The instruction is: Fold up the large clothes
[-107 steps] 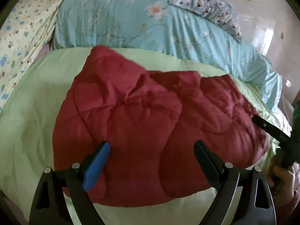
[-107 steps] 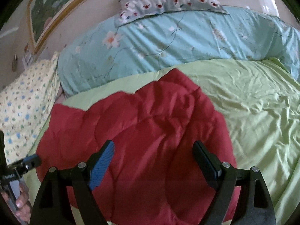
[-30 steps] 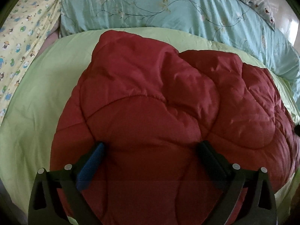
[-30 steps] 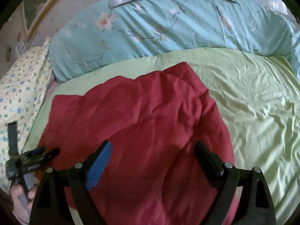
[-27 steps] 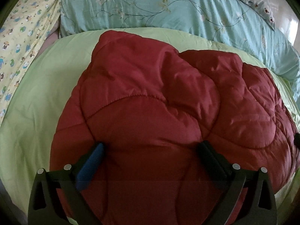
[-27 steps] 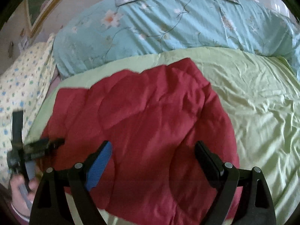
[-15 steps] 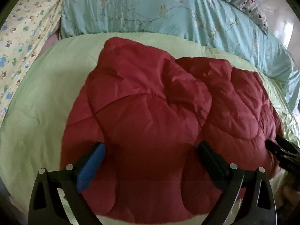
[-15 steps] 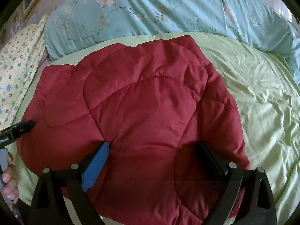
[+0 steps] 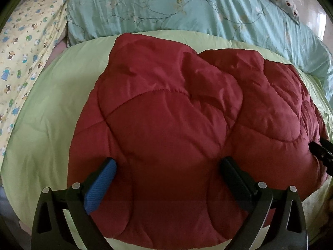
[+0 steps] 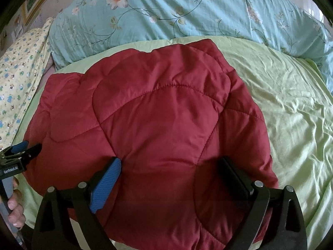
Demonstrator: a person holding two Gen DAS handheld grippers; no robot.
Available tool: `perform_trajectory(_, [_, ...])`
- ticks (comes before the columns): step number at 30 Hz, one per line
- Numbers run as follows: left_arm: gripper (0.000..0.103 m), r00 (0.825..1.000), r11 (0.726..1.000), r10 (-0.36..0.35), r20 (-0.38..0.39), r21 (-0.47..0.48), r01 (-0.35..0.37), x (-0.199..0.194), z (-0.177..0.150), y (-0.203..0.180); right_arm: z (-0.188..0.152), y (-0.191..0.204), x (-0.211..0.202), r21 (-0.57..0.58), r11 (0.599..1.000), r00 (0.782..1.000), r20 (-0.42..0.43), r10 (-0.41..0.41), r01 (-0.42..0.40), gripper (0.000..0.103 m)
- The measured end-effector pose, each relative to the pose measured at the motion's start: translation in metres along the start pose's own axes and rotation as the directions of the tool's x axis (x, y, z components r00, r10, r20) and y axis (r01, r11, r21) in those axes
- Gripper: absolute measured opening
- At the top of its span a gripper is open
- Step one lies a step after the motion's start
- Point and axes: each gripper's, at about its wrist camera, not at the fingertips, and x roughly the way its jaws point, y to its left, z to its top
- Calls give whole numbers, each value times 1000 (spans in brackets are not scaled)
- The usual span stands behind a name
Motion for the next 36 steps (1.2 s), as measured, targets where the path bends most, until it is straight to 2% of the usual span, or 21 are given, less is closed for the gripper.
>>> perform_trajectory(7, [103, 1000, 1000, 10, 4, 10, -10, 6, 1, 0, 1, -2, -1, 3, 1000, 1000, 6, 4, -4, 97])
perform_trajectory(10, [103, 1000, 1000, 10, 5, 12, -10, 7, 1, 0, 4, 0, -14, 11, 1000, 998, 66, -1, 0, 96])
perform_trajectory(14, [103, 1000, 1000, 15, 8, 17, -16, 9, 2, -1, 9, -1, -26, 23, 999, 991, 127, 30, -33, 96])
perform_trajectory(23, [103, 1000, 1000, 11, 7, 19, -11, 12, 3, -1, 9, 9, -12, -29, 999, 995, 99, 17, -14, 97])
perform_trajectory(27, [103, 1000, 1000, 2, -5, 2, -2, 6, 14, 3, 11, 9, -8, -27, 1000, 997, 70, 15, -13, 98])
perform_trajectory(32, [102, 996, 997, 78, 45, 6, -79, -6, 41, 8, 34, 10, -15, -25, 996, 993, 76, 89, -87, 96])
perform_trajectory(36, [102, 991, 992, 128, 37, 7, -128, 6, 63, 15, 58, 16, -2, -57, 994, 995, 37, 94, -92, 96])
